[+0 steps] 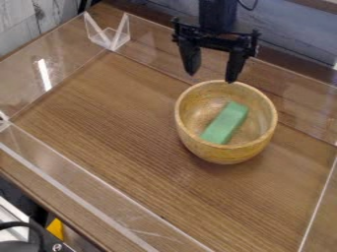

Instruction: Put the green block in the brown bowl

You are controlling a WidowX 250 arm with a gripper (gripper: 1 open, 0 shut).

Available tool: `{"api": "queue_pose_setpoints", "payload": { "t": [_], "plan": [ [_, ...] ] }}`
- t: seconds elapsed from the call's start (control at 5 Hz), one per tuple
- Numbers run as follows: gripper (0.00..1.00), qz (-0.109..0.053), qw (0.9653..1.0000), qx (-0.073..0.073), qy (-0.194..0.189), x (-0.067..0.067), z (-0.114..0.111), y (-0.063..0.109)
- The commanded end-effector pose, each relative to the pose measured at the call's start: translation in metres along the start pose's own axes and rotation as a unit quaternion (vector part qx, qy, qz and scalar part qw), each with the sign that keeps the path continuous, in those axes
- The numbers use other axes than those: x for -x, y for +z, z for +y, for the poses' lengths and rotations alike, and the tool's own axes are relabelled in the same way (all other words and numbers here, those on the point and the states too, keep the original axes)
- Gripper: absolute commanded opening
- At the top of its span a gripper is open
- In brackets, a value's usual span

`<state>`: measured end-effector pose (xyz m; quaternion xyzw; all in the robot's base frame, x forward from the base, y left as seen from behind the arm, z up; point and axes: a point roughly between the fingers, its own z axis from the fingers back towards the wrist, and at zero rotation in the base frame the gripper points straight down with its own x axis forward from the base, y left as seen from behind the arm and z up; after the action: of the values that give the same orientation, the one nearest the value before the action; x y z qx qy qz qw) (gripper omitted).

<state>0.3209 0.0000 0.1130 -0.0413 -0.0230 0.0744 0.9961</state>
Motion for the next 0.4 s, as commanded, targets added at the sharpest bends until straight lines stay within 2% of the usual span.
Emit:
{"api": "queue_pose_setpoints", "payload": {
  "t": [0.0,0.2],
  "plan": [
    [1.0,-0.048,0.9989,-0.002,-0.001,-0.0062,0.0025,0.0345],
    [1.0,-0.049,0.9988,-0.01,-0.002,-0.0032,0.0057,0.0406]
  ]
}}
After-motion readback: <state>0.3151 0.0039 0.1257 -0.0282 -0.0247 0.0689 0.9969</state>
